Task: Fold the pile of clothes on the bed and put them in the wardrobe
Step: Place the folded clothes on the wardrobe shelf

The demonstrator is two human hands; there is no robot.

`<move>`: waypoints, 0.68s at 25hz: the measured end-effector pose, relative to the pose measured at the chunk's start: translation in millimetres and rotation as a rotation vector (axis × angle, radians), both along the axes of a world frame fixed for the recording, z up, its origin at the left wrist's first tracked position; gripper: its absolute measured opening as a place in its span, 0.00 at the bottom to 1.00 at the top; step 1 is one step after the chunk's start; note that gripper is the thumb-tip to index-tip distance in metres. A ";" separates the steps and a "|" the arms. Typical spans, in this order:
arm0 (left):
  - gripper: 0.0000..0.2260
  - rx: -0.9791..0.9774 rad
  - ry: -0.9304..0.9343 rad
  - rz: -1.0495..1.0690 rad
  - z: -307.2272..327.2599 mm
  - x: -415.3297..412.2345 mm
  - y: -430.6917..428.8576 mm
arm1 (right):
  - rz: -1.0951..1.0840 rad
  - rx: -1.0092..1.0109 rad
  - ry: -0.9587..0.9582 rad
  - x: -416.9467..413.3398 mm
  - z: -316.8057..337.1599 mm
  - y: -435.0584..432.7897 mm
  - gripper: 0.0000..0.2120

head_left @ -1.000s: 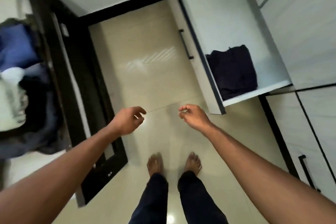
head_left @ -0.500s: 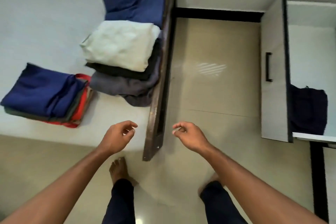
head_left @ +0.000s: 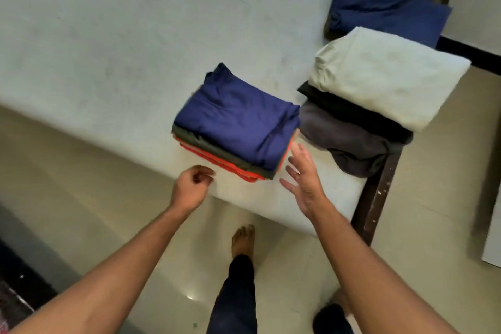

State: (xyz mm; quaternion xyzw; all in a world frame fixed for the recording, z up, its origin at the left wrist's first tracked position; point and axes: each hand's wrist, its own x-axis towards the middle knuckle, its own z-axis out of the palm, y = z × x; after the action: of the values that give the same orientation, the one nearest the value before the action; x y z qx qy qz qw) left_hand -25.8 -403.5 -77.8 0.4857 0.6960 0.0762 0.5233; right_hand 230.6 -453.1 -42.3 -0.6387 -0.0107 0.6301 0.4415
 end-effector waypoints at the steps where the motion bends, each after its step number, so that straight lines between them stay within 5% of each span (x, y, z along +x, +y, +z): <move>1: 0.09 0.026 -0.018 0.145 6.4 -14.1 23.4 | -0.023 0.037 -0.008 -11.5 0.0 17.1 0.45; 4: 0.12 -0.005 -0.173 0.461 17.9 -22.7 103.7 | -0.127 0.093 -0.055 -35.9 -11.3 65.1 0.53; 11: 0.29 -0.247 -0.297 -0.327 7.1 17.5 207.1 | -0.170 0.046 -0.120 -33.9 -54.5 70.1 0.59; 15: 0.38 -0.212 -0.268 -0.320 5.5 25.5 207.8 | -0.125 0.037 -0.059 -26.4 -69.3 72.6 0.60; 17: 0.34 -0.208 -0.255 -0.361 1.3 25.3 205.3 | -0.121 0.044 -0.012 -22.2 -80.3 77.6 0.56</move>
State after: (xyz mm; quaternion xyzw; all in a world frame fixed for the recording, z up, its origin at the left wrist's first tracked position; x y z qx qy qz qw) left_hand -0.4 -198.2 -76.5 0.5323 0.5301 -0.0299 0.6593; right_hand 208.4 -375.5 -122.6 -0.6319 0.0114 0.5983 0.4925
